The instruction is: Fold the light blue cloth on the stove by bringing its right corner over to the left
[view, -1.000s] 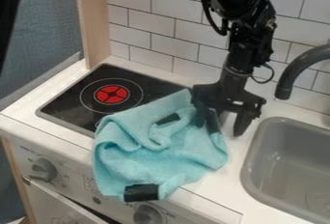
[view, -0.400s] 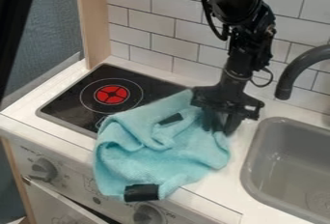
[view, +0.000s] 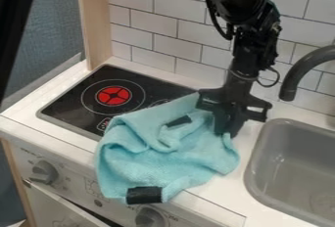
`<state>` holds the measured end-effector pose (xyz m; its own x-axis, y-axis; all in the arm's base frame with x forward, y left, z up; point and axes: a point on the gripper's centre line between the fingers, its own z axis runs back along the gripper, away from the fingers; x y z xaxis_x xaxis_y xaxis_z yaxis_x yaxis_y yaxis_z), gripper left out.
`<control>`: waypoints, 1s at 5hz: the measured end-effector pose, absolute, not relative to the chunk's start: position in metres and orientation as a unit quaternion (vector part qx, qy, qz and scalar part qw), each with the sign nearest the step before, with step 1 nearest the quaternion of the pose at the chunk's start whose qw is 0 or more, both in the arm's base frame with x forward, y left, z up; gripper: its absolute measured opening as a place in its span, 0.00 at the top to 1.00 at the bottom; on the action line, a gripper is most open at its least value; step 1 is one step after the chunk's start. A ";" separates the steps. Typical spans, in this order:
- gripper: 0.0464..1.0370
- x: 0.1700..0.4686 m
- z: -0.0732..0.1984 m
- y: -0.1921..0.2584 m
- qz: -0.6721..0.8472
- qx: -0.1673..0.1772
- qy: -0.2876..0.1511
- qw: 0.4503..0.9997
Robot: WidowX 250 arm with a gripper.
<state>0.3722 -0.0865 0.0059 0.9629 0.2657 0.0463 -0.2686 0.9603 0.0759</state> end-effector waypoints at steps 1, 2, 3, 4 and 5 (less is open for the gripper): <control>0.97 0.375 0.021 -0.086 0.138 0.017 -0.025 0.990; 0.98 0.375 0.044 -0.080 0.135 0.004 -0.034 0.990; 0.98 0.367 0.050 -0.069 0.132 0.005 -0.029 0.991; 0.98 0.359 0.065 -0.049 0.132 0.012 -0.035 0.991; 0.98 0.346 0.070 -0.021 0.141 0.006 -0.026 0.990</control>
<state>0.3465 -0.0214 0.0703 0.9586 0.2797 0.0541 -0.2803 0.9599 0.0043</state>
